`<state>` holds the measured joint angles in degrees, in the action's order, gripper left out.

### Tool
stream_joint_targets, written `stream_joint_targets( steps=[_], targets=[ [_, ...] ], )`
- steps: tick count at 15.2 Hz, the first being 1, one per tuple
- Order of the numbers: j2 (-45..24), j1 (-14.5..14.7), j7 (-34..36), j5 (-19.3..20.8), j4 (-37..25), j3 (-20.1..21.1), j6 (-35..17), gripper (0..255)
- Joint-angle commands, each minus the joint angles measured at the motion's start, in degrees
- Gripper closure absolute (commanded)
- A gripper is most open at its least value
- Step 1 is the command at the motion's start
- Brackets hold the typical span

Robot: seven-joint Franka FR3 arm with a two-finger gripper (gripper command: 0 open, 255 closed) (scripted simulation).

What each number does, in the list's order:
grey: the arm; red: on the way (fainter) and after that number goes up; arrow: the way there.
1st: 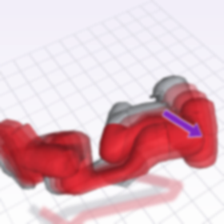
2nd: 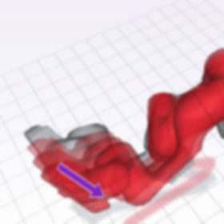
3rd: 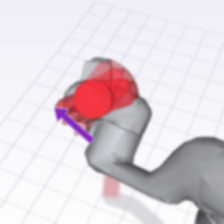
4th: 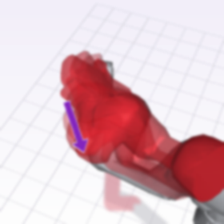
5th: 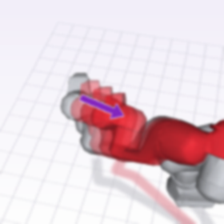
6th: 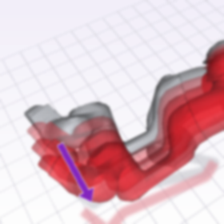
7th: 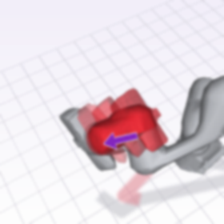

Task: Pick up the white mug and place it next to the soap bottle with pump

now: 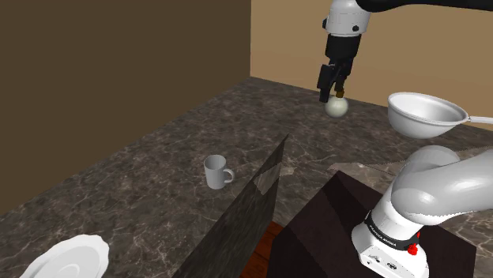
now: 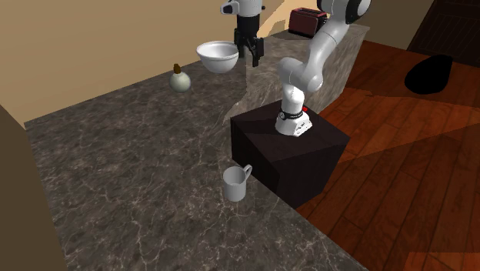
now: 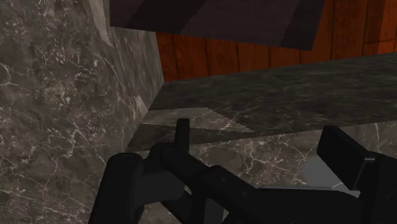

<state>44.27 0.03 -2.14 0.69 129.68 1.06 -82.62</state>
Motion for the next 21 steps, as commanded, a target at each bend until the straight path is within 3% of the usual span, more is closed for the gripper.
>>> stream_joint_targets(
  steps=[1,11,21],
  targets=[
    [0.0,0.0,0.0,0.0,0.0,0.0,0.0,0],
    [-14.0,3.5,1.4,-3.0,1.2,5.2,-15.5,0],
    [-31.8,6.4,3.2,-2.9,-4.3,10.4,-28.1,0]
  ],
)
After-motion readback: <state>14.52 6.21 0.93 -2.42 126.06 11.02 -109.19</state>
